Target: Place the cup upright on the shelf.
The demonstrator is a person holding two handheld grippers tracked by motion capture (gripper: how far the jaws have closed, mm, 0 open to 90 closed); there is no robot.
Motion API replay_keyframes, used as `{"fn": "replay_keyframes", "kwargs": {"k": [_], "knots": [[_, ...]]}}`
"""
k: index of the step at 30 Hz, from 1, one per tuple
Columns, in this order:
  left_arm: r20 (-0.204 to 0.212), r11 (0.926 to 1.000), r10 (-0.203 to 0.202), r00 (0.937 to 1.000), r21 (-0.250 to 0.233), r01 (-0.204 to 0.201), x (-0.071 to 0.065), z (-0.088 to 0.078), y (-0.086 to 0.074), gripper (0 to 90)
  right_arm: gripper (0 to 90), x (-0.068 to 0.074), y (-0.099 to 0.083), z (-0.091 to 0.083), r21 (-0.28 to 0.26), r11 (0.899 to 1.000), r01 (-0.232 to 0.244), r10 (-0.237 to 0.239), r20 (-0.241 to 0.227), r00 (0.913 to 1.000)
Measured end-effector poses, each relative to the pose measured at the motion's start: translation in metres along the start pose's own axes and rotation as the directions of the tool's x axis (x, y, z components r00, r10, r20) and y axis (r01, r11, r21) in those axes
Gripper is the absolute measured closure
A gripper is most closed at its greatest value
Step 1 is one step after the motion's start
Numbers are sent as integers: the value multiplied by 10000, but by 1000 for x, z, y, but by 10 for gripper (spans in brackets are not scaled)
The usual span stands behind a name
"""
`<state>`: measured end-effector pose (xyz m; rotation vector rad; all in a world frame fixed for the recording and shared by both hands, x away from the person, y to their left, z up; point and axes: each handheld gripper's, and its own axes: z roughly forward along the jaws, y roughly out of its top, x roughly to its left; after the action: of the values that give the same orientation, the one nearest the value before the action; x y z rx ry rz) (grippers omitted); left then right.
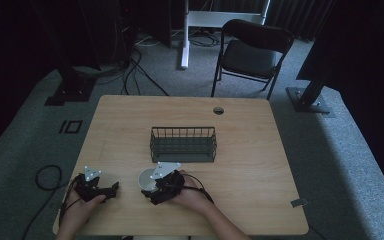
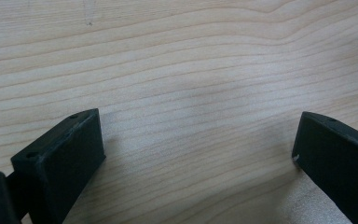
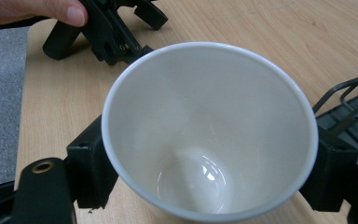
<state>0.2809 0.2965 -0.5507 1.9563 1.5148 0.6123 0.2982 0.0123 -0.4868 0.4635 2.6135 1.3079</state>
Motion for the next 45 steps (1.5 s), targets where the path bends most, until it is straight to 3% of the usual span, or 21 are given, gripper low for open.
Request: {"fn": "replay_keyframes", "kwargs": {"k": [8,30,37,45], "knots": [[7,10000,3,10000,18,-3,0,0,0,23,200,-10,6,-12,-162,9994,-316,320,269,9991],[-2,10000,0,10000,2,0,0,0,0,23,200,-35,31,-48,-993,9938,-495,607,1129,9917],[-4,10000,-1,10000,2,1,0,0,0,23,200,-48,46,-60,-1300,9905,-453,651,1526,9861],[-2,10000,-2,10000,3,2,0,0,0,23,200,-64,60,-67,-1519,9874,-450,774,2149,9736]]}}
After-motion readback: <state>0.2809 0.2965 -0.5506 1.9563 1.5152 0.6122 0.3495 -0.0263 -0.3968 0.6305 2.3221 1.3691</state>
